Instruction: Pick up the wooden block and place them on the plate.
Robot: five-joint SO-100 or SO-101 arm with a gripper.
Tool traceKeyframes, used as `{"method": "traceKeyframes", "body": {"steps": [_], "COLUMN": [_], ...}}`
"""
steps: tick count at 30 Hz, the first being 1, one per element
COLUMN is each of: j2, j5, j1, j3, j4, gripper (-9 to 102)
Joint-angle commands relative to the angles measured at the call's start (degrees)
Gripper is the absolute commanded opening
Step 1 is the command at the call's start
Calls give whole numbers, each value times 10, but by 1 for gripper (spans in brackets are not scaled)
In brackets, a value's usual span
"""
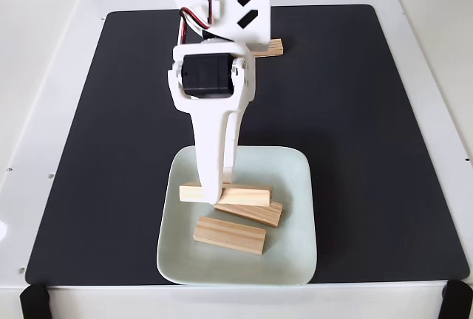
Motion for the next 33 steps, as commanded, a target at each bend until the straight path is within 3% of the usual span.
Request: {"method": "traceKeyframes", "body": {"steps": [1, 27, 33], "j2": [-18, -143, -134], "j5": [-5, -45, -41], "j1": [-10, -12, -12], "j3": [-64, -163, -159], "j4": [-10, -11, -8], "gripper": [0, 0, 22]}}
